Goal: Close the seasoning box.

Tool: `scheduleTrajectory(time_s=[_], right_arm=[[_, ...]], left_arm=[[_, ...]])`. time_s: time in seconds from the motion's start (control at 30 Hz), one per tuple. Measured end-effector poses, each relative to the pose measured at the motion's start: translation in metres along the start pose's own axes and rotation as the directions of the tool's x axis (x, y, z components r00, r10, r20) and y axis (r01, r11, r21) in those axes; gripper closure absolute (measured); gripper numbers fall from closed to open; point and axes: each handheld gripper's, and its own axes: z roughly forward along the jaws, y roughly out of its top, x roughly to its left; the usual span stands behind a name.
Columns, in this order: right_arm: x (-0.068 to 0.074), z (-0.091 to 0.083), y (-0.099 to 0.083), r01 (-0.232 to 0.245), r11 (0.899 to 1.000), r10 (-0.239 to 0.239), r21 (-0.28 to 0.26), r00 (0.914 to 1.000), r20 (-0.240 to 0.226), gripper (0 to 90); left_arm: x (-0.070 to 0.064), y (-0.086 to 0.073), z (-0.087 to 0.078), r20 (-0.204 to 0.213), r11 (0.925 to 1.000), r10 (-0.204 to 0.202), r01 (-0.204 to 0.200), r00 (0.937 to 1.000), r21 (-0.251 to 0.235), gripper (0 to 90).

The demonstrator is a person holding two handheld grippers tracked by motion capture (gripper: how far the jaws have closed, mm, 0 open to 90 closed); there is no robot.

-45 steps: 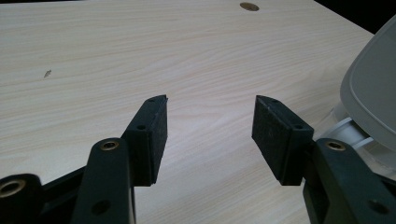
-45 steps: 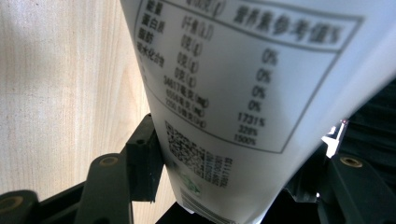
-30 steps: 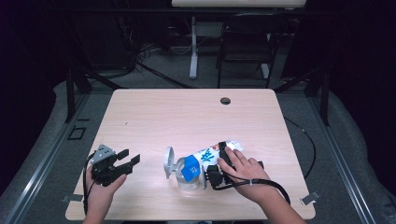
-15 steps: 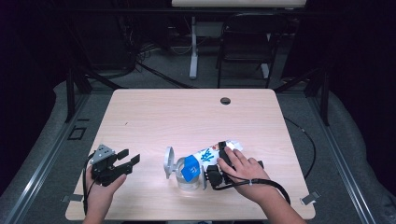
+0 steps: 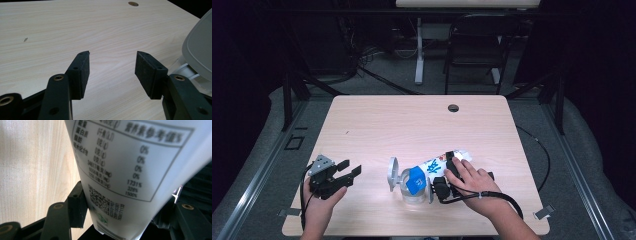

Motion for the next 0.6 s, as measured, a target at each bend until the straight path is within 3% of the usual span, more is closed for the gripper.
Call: scheduleTrajectory(time_s=[0.6], right_arm=[[0.0000, -0.0002, -0.0002, 0.004, 1.000, -0.004, -0.001, 1.0000, 0.003, 40.9]], left_arm=[[-0.0003, -0.0002, 0.0000, 0.000, 1.0000, 0.000, 0.000, 1.0000, 0.001, 45.8]])
